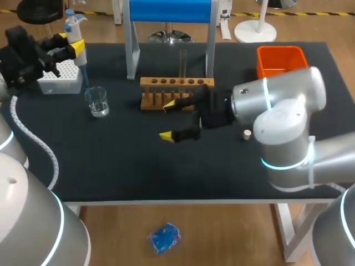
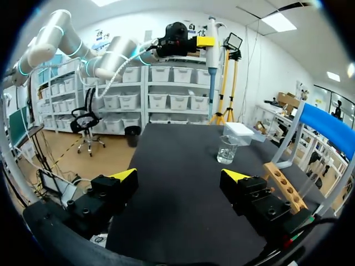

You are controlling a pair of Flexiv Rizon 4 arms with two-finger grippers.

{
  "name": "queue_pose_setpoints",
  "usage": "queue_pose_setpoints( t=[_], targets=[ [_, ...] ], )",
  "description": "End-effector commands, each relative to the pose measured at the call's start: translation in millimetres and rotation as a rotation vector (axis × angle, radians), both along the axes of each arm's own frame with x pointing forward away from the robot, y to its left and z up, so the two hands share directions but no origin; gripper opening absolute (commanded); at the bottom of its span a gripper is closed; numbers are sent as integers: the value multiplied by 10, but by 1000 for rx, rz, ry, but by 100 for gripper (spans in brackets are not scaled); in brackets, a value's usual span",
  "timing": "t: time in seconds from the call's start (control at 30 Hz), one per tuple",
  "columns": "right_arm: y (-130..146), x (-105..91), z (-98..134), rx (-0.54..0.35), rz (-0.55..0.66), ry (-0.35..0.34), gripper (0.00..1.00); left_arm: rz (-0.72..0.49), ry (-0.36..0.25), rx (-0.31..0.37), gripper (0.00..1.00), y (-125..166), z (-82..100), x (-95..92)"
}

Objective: Invert the test tube, pick up the pipette, mount the tip to pipette, aspirate from beaker and dispense into the tube, eject the tip, return the pipette, and cap with the stopper.

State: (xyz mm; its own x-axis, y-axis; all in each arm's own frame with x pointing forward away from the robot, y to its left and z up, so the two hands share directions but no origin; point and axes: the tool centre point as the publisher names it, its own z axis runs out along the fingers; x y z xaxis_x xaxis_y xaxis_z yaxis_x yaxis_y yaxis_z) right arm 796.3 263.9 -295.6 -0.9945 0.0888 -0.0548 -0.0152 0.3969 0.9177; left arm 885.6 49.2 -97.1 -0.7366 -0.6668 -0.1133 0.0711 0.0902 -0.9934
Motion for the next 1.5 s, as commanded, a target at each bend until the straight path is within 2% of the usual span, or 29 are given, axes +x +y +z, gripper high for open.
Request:
queue_pose_setpoints(
  t=[0.03,0.2,0.3,0.43,0.7,1.1,1.5],
  targets=[
    [32,-1,-26,4,-6,-4,100,0,-2,-1,0,3,-4,-7],
    [61,9,-46,-9,-35,-1,100,0,-2,-1,0,3,-4,-7],
    [274,48,-136,-65,-134,-18,100,-2,1,-9,0,9,-11,22],
    [456,121,-203,-63,-186,-19,100,-9,-3,-6,0,21,-31,87],
    [762,249,-338,-62,-284,22,100,-16,-8,-7,0,117,-55,237],
    [1189,668,-574,-75,-307,-6,100,-17,-12,-26,0,258,-99,348],
    [1534,967,-829,-98,-310,38,100,-19,-13,-31,0,339,-108,448]
  ],
)
